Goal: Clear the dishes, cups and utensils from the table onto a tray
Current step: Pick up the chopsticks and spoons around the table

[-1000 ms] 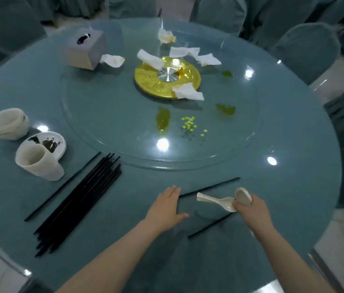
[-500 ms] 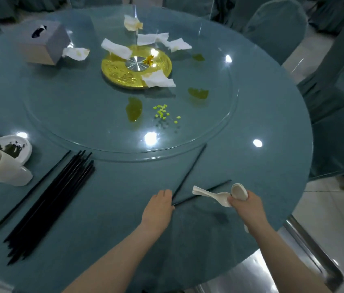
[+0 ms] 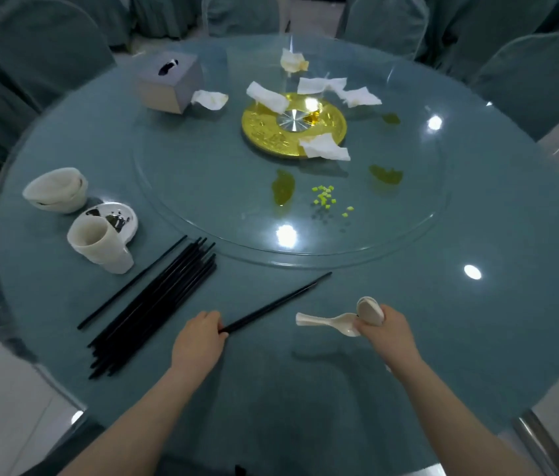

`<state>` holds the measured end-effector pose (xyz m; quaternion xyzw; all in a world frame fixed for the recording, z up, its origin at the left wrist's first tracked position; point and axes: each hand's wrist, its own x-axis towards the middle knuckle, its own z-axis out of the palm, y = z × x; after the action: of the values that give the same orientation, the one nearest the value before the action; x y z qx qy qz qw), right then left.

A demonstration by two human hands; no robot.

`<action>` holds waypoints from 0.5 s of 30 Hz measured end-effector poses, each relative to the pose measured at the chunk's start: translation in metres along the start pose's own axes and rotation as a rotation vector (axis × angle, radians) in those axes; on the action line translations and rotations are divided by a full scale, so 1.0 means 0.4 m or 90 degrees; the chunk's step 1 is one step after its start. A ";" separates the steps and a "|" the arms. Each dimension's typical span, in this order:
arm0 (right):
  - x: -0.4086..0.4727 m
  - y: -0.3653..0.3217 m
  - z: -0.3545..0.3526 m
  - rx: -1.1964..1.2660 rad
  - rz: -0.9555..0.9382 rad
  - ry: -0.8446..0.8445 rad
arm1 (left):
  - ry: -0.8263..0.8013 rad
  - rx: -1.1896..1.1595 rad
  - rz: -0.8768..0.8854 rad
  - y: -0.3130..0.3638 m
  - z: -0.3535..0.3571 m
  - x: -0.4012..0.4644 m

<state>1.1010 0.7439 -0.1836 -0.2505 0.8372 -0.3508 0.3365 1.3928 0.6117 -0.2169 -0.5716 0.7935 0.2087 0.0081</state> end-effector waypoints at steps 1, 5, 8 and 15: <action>0.004 -0.017 0.018 -0.031 -0.021 -0.016 | 0.003 0.003 -0.018 -0.031 -0.012 -0.006; 0.016 -0.093 0.103 -0.105 -0.088 -0.096 | 0.025 -0.006 -0.085 -0.129 -0.050 -0.034; 0.016 -0.153 0.169 -0.137 -0.126 -0.139 | 0.016 -0.034 -0.134 -0.179 -0.071 -0.047; 0.016 -0.276 0.290 -0.174 -0.194 -0.211 | 0.015 -0.084 -0.249 -0.234 -0.098 -0.078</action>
<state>1.2029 0.6218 -0.1639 -0.4708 0.7630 -0.2355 0.3751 1.4978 0.6020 -0.2033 -0.7163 0.6522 0.2480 0.0015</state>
